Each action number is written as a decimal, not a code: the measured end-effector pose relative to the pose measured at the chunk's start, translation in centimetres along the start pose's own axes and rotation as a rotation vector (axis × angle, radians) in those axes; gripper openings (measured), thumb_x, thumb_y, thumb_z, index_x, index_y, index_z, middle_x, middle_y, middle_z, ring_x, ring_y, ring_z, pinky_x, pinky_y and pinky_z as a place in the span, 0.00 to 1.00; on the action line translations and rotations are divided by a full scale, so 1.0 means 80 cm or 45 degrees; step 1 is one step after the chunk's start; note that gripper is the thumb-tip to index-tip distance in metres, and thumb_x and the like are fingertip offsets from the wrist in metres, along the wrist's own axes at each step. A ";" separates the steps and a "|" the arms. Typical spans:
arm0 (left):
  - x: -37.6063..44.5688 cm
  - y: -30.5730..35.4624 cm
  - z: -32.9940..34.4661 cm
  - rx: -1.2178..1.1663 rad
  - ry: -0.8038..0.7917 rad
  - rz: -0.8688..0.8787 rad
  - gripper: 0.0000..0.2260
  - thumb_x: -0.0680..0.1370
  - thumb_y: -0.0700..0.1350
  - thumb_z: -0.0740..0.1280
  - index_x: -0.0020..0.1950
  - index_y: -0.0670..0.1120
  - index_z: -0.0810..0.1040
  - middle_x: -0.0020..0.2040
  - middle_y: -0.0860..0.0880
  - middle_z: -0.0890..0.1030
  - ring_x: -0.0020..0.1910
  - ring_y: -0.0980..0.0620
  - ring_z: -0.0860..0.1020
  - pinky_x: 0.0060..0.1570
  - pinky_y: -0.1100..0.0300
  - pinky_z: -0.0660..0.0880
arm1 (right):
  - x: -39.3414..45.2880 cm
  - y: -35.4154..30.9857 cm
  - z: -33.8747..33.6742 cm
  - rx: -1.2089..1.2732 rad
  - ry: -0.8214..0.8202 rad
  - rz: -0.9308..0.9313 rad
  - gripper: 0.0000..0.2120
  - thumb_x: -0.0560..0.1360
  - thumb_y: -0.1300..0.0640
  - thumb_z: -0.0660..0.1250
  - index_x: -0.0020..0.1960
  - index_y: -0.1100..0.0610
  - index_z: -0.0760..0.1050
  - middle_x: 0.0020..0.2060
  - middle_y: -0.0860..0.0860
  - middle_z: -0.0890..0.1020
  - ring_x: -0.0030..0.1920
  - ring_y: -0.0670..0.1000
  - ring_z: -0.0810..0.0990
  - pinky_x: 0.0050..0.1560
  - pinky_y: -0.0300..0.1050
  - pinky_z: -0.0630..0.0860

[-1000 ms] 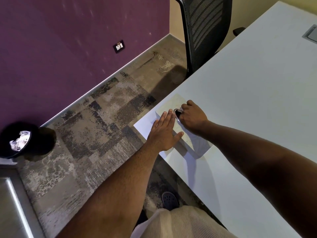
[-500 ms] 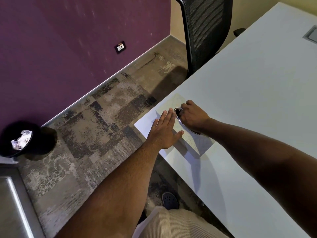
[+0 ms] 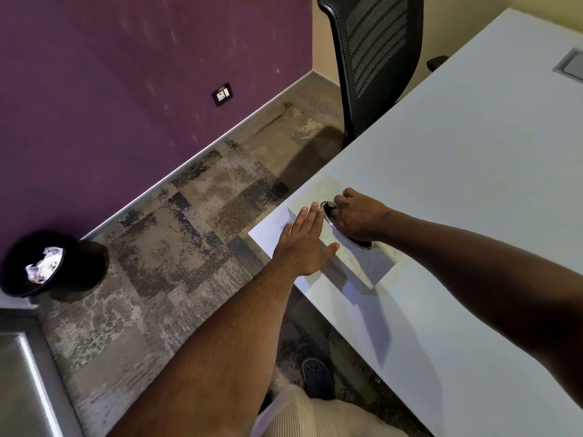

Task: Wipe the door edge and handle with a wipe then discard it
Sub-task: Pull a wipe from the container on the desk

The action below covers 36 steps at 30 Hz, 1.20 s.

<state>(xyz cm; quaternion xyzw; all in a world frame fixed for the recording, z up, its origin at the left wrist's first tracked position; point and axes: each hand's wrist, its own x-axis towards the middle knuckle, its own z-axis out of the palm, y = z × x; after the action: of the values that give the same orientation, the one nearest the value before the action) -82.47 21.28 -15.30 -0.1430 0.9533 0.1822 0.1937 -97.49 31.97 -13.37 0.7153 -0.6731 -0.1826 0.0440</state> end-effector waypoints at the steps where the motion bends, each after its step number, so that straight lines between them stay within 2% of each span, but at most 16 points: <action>1: 0.000 0.000 0.000 -0.008 -0.002 -0.001 0.37 0.83 0.64 0.52 0.81 0.47 0.36 0.81 0.49 0.34 0.80 0.48 0.36 0.79 0.43 0.44 | -0.002 0.000 -0.004 0.018 -0.006 -0.006 0.08 0.76 0.57 0.66 0.44 0.62 0.80 0.35 0.55 0.81 0.36 0.55 0.77 0.42 0.48 0.70; 4: 0.000 -0.001 0.001 -0.016 -0.010 0.002 0.37 0.83 0.64 0.52 0.81 0.47 0.36 0.80 0.49 0.34 0.80 0.48 0.35 0.79 0.44 0.43 | -0.011 0.000 -0.006 0.137 -0.041 0.023 0.10 0.80 0.59 0.57 0.49 0.62 0.76 0.39 0.56 0.80 0.35 0.55 0.77 0.44 0.48 0.66; 6: 0.000 -0.001 0.002 -0.013 -0.004 0.007 0.37 0.83 0.64 0.52 0.81 0.47 0.36 0.81 0.49 0.34 0.80 0.48 0.35 0.79 0.44 0.43 | -0.016 -0.001 -0.008 0.272 -0.023 0.067 0.09 0.80 0.59 0.58 0.52 0.62 0.74 0.40 0.58 0.80 0.32 0.56 0.77 0.41 0.48 0.69; 8: 0.000 -0.001 0.001 -0.016 -0.003 0.008 0.37 0.83 0.64 0.52 0.81 0.47 0.36 0.81 0.49 0.34 0.80 0.48 0.35 0.78 0.44 0.43 | -0.019 -0.003 -0.011 0.467 -0.025 0.178 0.09 0.81 0.56 0.58 0.55 0.60 0.73 0.40 0.56 0.80 0.33 0.55 0.76 0.38 0.47 0.74; 9: 0.000 -0.001 0.001 -0.017 -0.005 0.007 0.37 0.83 0.64 0.52 0.81 0.47 0.36 0.80 0.49 0.34 0.80 0.48 0.35 0.78 0.44 0.43 | -0.020 -0.005 -0.014 0.572 -0.034 0.260 0.09 0.81 0.55 0.58 0.55 0.59 0.72 0.40 0.54 0.78 0.34 0.54 0.75 0.35 0.45 0.73; 12: 0.000 -0.001 0.000 -0.018 -0.022 0.000 0.37 0.83 0.64 0.52 0.80 0.47 0.35 0.80 0.49 0.33 0.80 0.49 0.35 0.78 0.44 0.43 | -0.021 -0.005 -0.019 0.919 -0.016 0.531 0.05 0.77 0.57 0.64 0.51 0.57 0.71 0.37 0.51 0.77 0.36 0.54 0.76 0.30 0.41 0.65; 15: 0.001 0.000 0.001 -0.013 -0.028 0.001 0.37 0.83 0.64 0.51 0.80 0.47 0.35 0.80 0.49 0.33 0.80 0.48 0.34 0.78 0.44 0.43 | -0.028 0.007 -0.019 1.282 0.060 0.719 0.10 0.70 0.62 0.70 0.50 0.56 0.73 0.41 0.52 0.80 0.39 0.54 0.79 0.33 0.41 0.70; 18: 0.001 0.000 -0.001 -0.009 -0.025 0.004 0.37 0.83 0.64 0.52 0.80 0.47 0.35 0.80 0.49 0.33 0.80 0.48 0.35 0.79 0.44 0.43 | -0.033 0.013 -0.024 1.639 0.158 0.928 0.04 0.71 0.65 0.67 0.43 0.58 0.77 0.36 0.51 0.81 0.35 0.49 0.76 0.35 0.39 0.70; 20: 0.000 0.000 -0.002 -0.014 -0.025 0.008 0.37 0.83 0.64 0.52 0.80 0.47 0.35 0.80 0.49 0.33 0.80 0.48 0.35 0.79 0.44 0.43 | -0.036 0.014 -0.028 2.043 0.207 1.057 0.07 0.74 0.67 0.64 0.40 0.60 0.77 0.31 0.52 0.78 0.30 0.48 0.73 0.32 0.39 0.69; 22: -0.001 0.001 -0.003 -0.016 -0.031 0.008 0.37 0.83 0.64 0.52 0.80 0.47 0.35 0.80 0.48 0.33 0.80 0.48 0.35 0.79 0.44 0.43 | -0.040 0.013 -0.031 2.265 0.179 1.125 0.09 0.76 0.68 0.62 0.40 0.61 0.77 0.27 0.52 0.76 0.26 0.47 0.69 0.26 0.38 0.65; 24: -0.001 0.001 -0.003 -0.011 -0.040 0.001 0.37 0.83 0.64 0.52 0.80 0.47 0.35 0.80 0.48 0.33 0.80 0.48 0.35 0.79 0.44 0.43 | -0.043 0.012 -0.033 2.309 0.156 1.143 0.09 0.77 0.67 0.62 0.40 0.61 0.77 0.25 0.51 0.76 0.24 0.47 0.67 0.24 0.36 0.62; 28: -0.001 0.002 -0.003 0.001 -0.040 0.000 0.37 0.83 0.64 0.51 0.80 0.47 0.35 0.80 0.48 0.33 0.80 0.47 0.35 0.79 0.44 0.43 | -0.044 0.013 -0.040 2.458 0.163 1.164 0.11 0.76 0.67 0.61 0.37 0.61 0.77 0.24 0.51 0.74 0.25 0.48 0.64 0.27 0.39 0.59; 31: -0.003 0.004 -0.006 -0.006 -0.049 0.002 0.37 0.83 0.63 0.52 0.80 0.47 0.35 0.80 0.48 0.33 0.80 0.47 0.35 0.79 0.43 0.43 | -0.044 0.018 -0.055 2.556 0.261 1.165 0.12 0.76 0.68 0.60 0.37 0.61 0.78 0.29 0.53 0.77 0.29 0.48 0.66 0.31 0.42 0.63; 33: -0.003 0.004 -0.006 -0.003 -0.050 0.001 0.37 0.83 0.63 0.52 0.80 0.46 0.35 0.80 0.48 0.33 0.80 0.47 0.35 0.79 0.43 0.43 | -0.045 0.022 -0.068 2.541 0.300 1.131 0.13 0.75 0.68 0.59 0.36 0.61 0.78 0.33 0.55 0.78 0.30 0.48 0.67 0.32 0.41 0.65; 36: -0.002 0.004 -0.005 -0.007 -0.055 -0.005 0.37 0.83 0.63 0.52 0.80 0.47 0.35 0.80 0.48 0.33 0.80 0.48 0.34 0.79 0.44 0.43 | -0.049 0.030 -0.084 2.595 0.377 1.136 0.15 0.74 0.69 0.59 0.33 0.59 0.77 0.31 0.53 0.76 0.30 0.48 0.67 0.31 0.40 0.64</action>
<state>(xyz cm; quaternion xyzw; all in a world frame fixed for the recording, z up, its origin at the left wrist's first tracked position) -82.52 21.43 -14.81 -0.1413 0.9481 0.1877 0.2143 -97.74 34.33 -5.57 0.1268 -0.6924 0.5723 -0.4207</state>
